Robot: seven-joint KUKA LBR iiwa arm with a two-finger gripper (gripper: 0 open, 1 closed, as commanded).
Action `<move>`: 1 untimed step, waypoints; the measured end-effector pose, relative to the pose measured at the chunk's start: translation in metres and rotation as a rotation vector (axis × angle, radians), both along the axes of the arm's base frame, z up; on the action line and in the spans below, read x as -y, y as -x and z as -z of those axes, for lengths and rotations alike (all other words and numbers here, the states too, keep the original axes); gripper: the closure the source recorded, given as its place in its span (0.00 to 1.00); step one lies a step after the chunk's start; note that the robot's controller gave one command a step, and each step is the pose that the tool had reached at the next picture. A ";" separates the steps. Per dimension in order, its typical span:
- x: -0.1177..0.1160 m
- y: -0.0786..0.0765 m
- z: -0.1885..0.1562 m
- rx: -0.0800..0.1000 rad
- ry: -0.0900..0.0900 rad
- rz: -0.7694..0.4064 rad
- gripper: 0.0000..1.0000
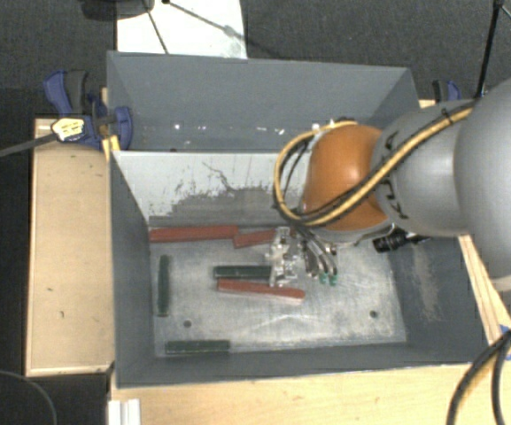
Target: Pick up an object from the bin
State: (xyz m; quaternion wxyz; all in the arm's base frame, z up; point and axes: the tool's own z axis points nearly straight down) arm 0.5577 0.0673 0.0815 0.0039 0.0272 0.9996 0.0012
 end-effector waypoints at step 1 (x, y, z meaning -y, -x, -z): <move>-0.016 0.011 -0.029 0.001 0.000 -0.007 1.00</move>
Offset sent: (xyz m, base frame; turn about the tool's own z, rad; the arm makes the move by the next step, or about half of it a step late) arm -0.0007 0.0078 0.0484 -0.0236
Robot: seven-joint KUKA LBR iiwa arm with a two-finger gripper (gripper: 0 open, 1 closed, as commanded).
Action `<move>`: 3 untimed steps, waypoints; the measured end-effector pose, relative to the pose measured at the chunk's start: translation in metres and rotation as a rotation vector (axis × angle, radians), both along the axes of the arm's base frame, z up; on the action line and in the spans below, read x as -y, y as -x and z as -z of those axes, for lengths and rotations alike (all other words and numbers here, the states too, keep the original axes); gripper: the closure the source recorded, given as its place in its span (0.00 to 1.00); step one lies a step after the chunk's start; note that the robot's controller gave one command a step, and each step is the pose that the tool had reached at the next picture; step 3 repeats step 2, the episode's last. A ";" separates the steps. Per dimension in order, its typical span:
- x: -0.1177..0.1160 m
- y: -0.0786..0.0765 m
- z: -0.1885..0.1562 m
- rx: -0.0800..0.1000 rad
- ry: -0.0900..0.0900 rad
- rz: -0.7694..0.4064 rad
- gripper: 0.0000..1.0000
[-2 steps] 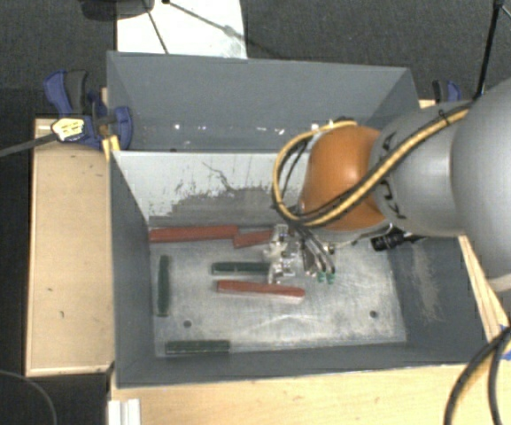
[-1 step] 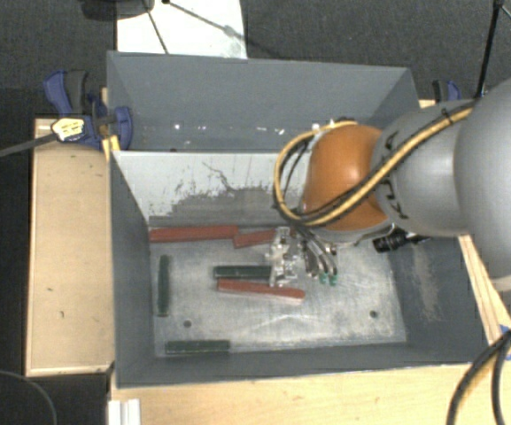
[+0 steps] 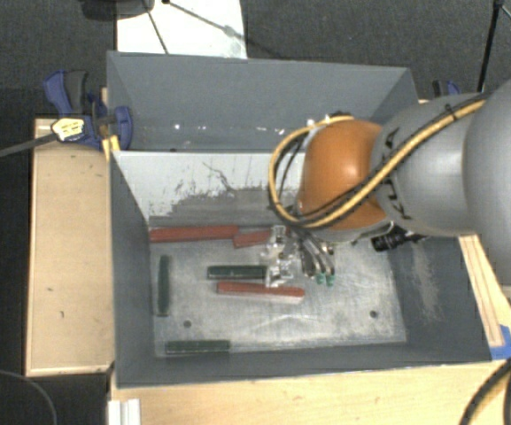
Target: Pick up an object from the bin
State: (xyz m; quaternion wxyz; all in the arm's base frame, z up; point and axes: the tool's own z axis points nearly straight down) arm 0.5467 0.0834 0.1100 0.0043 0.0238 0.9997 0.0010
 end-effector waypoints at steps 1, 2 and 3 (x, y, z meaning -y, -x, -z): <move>0.002 -0.002 0.002 -0.010 0.001 -0.007 1.00; 0.012 0.005 -0.172 -0.002 0.001 -0.017 1.00; 0.012 0.005 -0.172 -0.002 0.001 -0.017 1.00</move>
Offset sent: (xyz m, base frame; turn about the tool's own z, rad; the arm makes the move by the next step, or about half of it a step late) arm -0.0066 -0.0118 0.1698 -0.0224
